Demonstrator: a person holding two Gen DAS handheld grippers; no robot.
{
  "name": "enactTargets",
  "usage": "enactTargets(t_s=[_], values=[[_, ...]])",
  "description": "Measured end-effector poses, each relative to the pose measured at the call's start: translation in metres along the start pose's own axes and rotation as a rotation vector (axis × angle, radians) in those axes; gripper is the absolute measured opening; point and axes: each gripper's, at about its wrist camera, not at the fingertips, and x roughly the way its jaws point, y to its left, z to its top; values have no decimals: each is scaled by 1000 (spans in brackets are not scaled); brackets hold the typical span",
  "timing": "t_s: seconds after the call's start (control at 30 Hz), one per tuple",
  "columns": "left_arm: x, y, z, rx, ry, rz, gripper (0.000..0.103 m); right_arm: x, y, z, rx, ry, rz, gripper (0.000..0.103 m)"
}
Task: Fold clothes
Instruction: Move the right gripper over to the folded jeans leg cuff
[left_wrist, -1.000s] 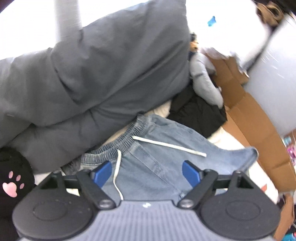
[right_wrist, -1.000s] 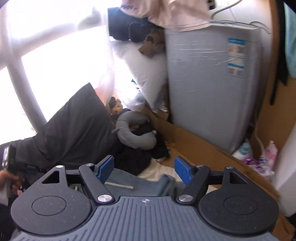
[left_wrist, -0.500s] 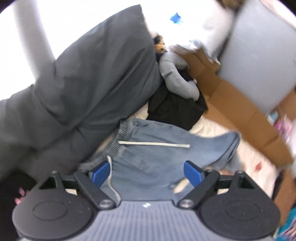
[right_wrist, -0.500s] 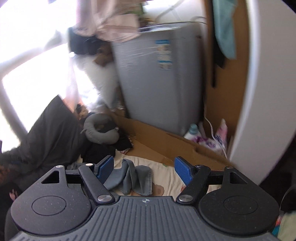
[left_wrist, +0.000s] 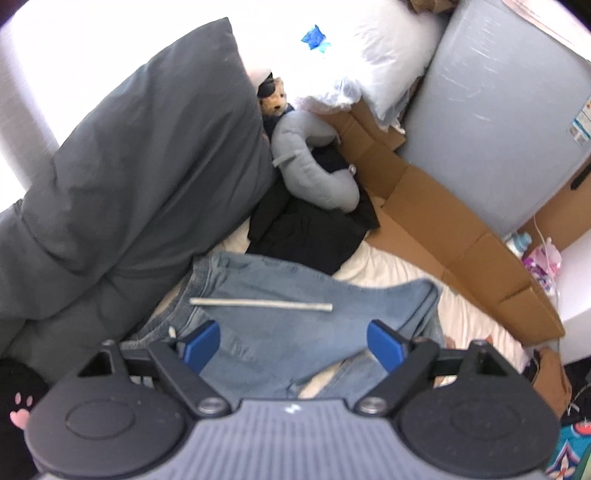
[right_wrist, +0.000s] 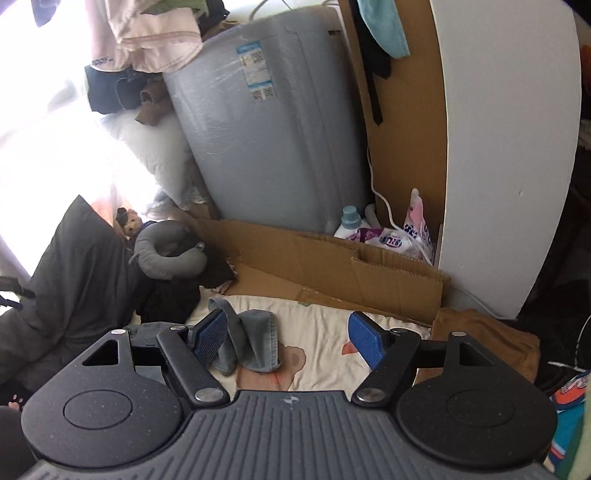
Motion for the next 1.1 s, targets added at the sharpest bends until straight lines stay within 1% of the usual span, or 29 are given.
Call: enactTargets(t_s=[0.07,0.1,0.17,0.27,0.43,0.53,0.63,0.8,1.0,1.1], values=[[8,-9,8,-22,-12,-34,92,15,-9,-11,18,0,6,78],[14,-14,10,-24,1,-27,94,23,-13,-16,31,5,9,78],[33,-23,13,-6,34,1,94,41,-23,-25,69,20,20,78],[60,-28,12,15,52,-27,94,70,-33,-37,107,49,36,78],[104,-29,8,2,54,-42,94,120,-39,-57,105,87,42,78],[128,-29,3,1,57,-37,94,151,-40,-68,80,105,32,78],[154,-31,-5,8,60,-28,94,184,-40,-82,78,112,64,78],[195,-44,-20,44,64,-43,93,240,-40,-110,80,132,89,78],[243,-52,-33,38,79,-71,93,305,-45,-139,119,143,135,78],[265,-54,-39,37,68,-70,92,337,-46,-151,116,160,157,78]])
